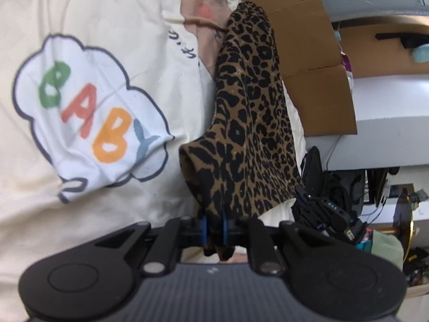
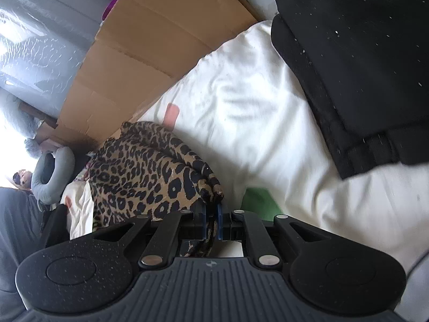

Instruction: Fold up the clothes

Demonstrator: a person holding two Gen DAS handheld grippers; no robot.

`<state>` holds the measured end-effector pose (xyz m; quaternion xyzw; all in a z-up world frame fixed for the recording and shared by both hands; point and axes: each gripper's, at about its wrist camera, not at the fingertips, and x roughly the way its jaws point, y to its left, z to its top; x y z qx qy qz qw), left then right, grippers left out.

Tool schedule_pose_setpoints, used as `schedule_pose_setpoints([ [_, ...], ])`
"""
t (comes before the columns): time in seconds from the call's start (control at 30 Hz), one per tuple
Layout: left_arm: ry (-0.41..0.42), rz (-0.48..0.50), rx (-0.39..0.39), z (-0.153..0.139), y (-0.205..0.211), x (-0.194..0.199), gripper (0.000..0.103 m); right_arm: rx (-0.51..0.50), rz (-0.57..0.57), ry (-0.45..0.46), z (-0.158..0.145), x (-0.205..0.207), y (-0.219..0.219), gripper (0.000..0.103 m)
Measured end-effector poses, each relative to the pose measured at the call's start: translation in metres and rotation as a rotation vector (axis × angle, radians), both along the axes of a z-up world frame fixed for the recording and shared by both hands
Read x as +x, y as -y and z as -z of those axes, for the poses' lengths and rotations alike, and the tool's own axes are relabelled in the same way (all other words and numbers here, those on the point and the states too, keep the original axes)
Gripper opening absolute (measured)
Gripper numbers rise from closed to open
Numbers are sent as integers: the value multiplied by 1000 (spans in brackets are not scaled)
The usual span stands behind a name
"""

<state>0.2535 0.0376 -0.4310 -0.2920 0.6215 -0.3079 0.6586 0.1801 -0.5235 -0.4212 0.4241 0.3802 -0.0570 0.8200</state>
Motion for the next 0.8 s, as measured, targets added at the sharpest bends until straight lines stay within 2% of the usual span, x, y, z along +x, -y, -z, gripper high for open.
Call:
schedule_pose_setpoints([
  [0.43, 15, 123, 111, -33, -22, -2, 10, 80, -6, -36, -20, -56, -29, 5],
  [0.67, 0, 180, 185, -39, -32, -13, 10, 167, -9, -90, -19, -90, -40, 5],
  [0.8, -11, 202, 201, -41, -37, -16, 10, 176, -58, -127, -24, -100, -44, 5],
])
